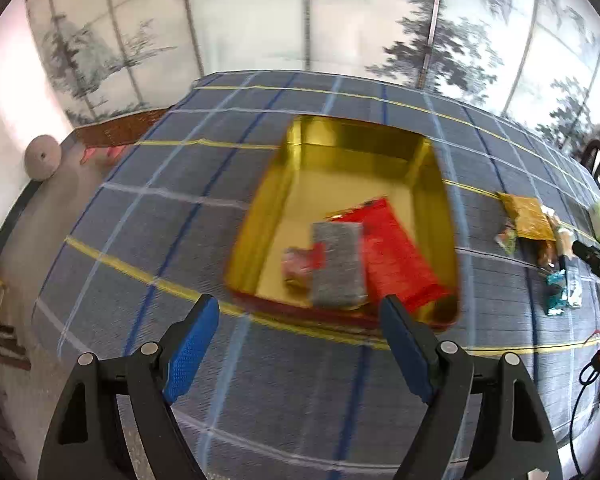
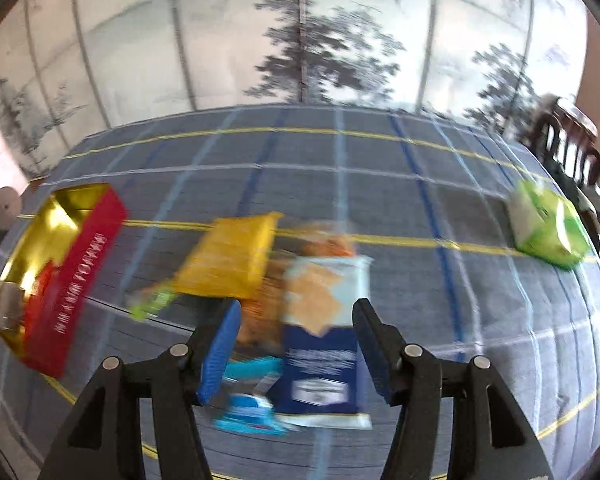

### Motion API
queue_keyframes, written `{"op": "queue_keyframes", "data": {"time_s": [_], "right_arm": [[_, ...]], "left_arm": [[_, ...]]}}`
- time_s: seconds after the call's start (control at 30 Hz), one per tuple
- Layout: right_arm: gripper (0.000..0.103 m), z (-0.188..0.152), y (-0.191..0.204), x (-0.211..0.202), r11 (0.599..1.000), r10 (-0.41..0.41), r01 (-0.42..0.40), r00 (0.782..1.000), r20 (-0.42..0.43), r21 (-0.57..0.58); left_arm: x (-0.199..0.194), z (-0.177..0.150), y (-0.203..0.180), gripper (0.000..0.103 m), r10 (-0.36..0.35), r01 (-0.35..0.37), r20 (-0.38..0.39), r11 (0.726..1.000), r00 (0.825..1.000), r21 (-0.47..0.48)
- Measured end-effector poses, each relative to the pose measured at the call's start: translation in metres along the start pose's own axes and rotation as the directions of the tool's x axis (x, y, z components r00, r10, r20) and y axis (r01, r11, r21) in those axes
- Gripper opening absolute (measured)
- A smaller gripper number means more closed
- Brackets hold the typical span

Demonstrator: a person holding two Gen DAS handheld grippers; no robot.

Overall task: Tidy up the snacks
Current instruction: 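Move the right gripper to the blue soda cracker pack and grasp it, then grasp the green-wrapped candy stick with the left gripper while the right holds the crackers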

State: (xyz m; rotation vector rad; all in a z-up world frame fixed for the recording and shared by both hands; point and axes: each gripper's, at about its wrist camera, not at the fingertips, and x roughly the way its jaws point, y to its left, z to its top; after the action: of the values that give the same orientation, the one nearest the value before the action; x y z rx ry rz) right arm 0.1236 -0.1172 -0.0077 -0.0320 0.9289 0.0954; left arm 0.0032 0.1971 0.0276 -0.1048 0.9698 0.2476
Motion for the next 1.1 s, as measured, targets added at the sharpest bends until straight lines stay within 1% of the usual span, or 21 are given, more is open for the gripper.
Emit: {"op": "queue_keyframes", "data": {"time_s": [0.1,0.2,0.53,0.6,0.67,0.77,0.93,1.03,1.1], "right_arm": [[0.059,-0.005,-0.011,0.008,1.000,-0.009,0.009,1.000,-0.018,0.004],[0.059,-0.009,-0.015,0.013,1.000,0.008,-0.008,0.999,-0.032,0.010],[0.059,-0.019,-0.006,0.031,0.999,0.029,-0.030,0.998,-0.050,-0.021],[0.059,-0.022,-0.010,0.032,0.999,0.048,-0.048,0.998,-0.048,-0.010],[0.054,-0.026,-0.012,0.030,0.998,0.061,-0.061,0.997,-0.041,-0.002],[0.051,-0.032,-0.015,0.025,0.997,0.070,-0.071,0.997,-0.038,-0.021],[0.050,-0.040,-0.029,0.016,0.995,0.097,-0.097,0.995,-0.035,-0.004],[0.050,-0.043,-0.040,0.008,0.997,0.077,-0.077,0.997,-0.010,-0.001],[0.050,-0.044,-0.047,0.003,0.999,0.038,-0.038,0.999,0.013,-0.008]], "left_arm": [[0.001,0.005,-0.018,0.079,-0.019,0.019,0.001,0.999,1.000,0.034],[0.002,0.009,-0.039,0.079,-0.035,0.034,0.002,0.997,0.999,0.072],[0.011,0.017,-0.098,0.079,-0.074,0.074,-0.005,0.979,0.997,0.191],[0.014,0.020,-0.108,0.079,-0.076,0.075,-0.005,0.975,0.997,0.211],[0.017,0.022,-0.118,0.079,-0.081,0.081,-0.009,0.970,0.997,0.230],[0.021,0.023,-0.131,0.079,-0.100,0.101,-0.016,0.963,0.995,0.248],[0.032,0.022,-0.150,0.079,-0.139,0.145,-0.039,0.952,0.989,0.269],[0.039,0.022,-0.161,0.079,-0.155,0.165,-0.057,0.945,0.986,0.284],[0.043,0.022,-0.167,0.079,-0.159,0.170,-0.063,0.940,0.985,0.294]]}}
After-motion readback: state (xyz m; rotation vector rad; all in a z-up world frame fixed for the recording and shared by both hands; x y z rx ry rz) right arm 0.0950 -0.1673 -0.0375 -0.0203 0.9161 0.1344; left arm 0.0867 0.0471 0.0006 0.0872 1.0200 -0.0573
